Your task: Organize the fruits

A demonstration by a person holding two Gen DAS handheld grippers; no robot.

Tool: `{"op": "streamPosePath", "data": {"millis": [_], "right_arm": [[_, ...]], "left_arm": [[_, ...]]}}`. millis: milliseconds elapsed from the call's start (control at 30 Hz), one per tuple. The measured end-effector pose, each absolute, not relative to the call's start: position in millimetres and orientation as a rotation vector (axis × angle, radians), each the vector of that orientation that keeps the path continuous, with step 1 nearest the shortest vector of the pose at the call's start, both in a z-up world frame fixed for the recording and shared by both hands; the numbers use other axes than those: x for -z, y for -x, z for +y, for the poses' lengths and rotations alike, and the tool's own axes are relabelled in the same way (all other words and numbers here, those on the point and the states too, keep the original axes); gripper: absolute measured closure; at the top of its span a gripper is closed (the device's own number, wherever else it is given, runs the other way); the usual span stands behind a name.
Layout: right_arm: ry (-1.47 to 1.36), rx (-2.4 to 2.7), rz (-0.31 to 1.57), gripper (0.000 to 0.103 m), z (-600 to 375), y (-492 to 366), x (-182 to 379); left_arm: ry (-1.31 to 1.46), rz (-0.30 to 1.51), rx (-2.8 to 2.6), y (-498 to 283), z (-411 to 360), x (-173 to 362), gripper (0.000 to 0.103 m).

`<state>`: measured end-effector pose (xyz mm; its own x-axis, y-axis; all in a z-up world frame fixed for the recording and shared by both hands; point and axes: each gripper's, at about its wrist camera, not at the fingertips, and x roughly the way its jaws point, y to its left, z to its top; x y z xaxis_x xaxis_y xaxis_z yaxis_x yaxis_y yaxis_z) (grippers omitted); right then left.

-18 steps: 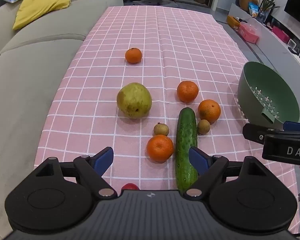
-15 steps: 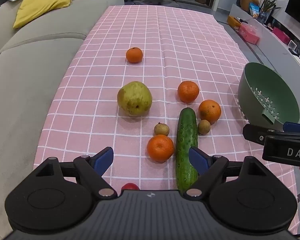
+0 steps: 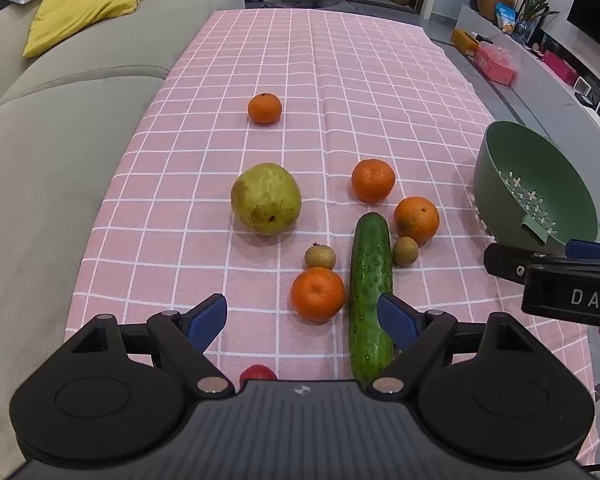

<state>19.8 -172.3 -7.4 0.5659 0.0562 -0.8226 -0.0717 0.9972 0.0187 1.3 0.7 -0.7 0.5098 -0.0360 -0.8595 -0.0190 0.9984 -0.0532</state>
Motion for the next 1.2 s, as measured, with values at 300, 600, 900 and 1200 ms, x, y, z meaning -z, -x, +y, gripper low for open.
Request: {"op": "streamPosePath", "data": {"millis": [300, 600, 900, 1200], "right_arm": [[0.017, -0.068, 0.968, 0.004, -172.2, -20.1, 8.6], [0.015, -0.065, 0.967, 0.004, -172.9, -21.2, 7.6], [0.013, -0.061, 0.965, 0.004, -173.1, -21.4, 7.4], [0.012, -0.062, 0.968, 0.004, -172.7, -21.6, 8.4]], "left_arm": [[0.068, 1.035, 0.01, -2.0, 3.0, 1.5, 0.003], [0.071, 1.032, 0.013, -1.6, 4.1, 0.8, 0.003], [0.072, 1.032, 0.013, -1.6, 3.9, 1.0, 0.003], [0.072, 1.034, 0.013, -1.3, 2.5, 1.6, 0.003]]}}
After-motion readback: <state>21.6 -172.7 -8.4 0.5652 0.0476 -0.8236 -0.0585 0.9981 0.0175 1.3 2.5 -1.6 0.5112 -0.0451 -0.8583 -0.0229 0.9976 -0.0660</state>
